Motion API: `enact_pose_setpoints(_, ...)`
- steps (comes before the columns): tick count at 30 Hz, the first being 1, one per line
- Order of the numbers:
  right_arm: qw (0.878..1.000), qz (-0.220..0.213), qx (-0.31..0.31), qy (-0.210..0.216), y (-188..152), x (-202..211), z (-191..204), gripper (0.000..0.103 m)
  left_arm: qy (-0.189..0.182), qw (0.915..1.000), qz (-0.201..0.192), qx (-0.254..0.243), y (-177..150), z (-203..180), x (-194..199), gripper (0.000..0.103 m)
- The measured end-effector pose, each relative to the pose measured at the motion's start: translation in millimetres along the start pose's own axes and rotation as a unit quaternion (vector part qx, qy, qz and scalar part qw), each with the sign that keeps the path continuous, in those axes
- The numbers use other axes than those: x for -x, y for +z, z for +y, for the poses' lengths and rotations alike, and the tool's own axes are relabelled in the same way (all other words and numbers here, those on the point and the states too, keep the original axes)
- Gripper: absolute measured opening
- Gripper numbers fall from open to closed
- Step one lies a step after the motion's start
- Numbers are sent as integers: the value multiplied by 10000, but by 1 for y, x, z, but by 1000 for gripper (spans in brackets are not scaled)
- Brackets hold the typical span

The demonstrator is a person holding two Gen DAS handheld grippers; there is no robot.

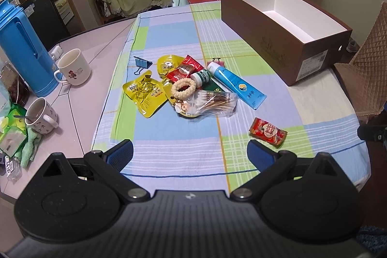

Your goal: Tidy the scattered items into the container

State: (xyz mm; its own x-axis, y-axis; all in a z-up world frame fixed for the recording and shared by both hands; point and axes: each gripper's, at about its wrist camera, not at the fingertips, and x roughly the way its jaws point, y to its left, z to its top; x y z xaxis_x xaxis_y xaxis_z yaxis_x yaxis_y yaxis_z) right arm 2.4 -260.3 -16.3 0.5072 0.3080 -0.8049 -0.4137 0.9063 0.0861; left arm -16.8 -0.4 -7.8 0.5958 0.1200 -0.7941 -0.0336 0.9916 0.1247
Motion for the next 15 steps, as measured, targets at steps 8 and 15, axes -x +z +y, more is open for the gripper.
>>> enact_pose_setpoints(8, 10000, -5, 14, 11, 0, 0, 4, 103, -12, 10000, 6, -28, -3, 1, 0, 99)
enact_pose_setpoints(15, 9999, -120, -106, 26, 0, 2, 4, 103, -27, 9999, -15, -114, -2, 3, -2, 99)
